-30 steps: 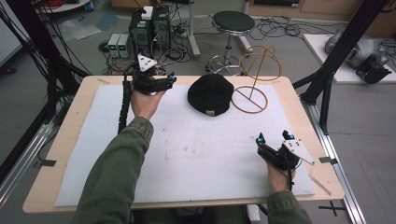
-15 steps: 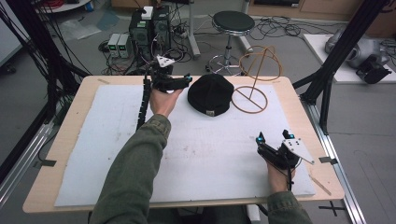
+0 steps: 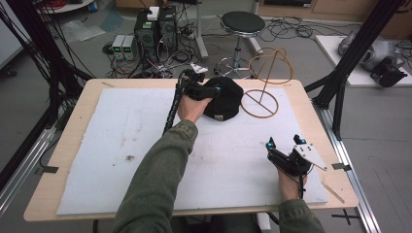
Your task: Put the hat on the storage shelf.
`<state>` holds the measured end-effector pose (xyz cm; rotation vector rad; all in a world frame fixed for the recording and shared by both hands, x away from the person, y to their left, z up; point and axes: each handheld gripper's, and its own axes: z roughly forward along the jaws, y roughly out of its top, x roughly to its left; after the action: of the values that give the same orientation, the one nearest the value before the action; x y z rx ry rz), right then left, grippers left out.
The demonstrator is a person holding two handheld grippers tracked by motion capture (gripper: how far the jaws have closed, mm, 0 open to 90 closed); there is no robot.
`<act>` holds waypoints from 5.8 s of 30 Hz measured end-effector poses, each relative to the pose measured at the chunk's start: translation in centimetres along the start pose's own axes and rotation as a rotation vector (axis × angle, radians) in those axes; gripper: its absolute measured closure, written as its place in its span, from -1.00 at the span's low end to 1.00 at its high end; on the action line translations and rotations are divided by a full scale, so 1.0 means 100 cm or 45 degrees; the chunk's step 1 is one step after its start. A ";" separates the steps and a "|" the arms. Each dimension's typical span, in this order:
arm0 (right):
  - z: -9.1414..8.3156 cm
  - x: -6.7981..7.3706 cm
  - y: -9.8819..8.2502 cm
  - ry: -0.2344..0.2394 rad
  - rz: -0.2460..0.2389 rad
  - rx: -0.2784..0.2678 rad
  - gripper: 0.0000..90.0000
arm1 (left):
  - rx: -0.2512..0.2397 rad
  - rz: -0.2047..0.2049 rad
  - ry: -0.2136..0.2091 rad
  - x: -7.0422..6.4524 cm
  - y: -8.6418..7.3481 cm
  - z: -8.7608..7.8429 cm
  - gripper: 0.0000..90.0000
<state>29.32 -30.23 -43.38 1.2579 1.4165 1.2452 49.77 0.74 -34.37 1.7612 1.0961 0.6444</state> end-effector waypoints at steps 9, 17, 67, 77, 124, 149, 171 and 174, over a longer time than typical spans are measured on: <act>0.000 -0.001 0.000 0.001 0.004 0.004 -0.78 | 0.074 0.039 -0.004 -0.014 -0.012 0.021 -0.64; 0.001 -0.002 0.000 -0.002 0.002 0.008 -0.78 | 0.145 0.025 0.017 -0.021 -0.025 0.039 -0.64; 0.003 -0.006 -0.001 0.012 0.011 0.054 -0.78 | 0.168 -0.051 0.091 -0.024 -0.037 0.063 0.95; 0.003 -0.007 -0.001 0.010 0.020 0.055 -0.78 | 0.109 0.018 0.092 -0.023 -0.031 0.053 0.95; 0.001 -0.007 0.000 0.004 0.054 0.038 -0.77 | -0.618 -0.082 0.014 0.011 0.030 -0.080 0.95; -0.001 -0.009 0.002 -0.011 0.053 0.010 -0.78 | -0.640 -0.067 -0.187 -0.004 0.058 -0.065 0.95; -0.001 -0.010 0.001 0.002 0.043 0.022 -0.78 | -0.589 -0.064 -0.307 -0.062 0.110 -0.013 0.95; -0.001 -0.010 0.001 0.004 0.054 0.017 -0.78 | -0.578 -0.059 -0.340 -0.070 0.117 -0.006 0.95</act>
<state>29.40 -31.27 -43.31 1.3012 1.4091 1.2686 50.71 -7.19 -23.27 1.3768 0.7355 0.5581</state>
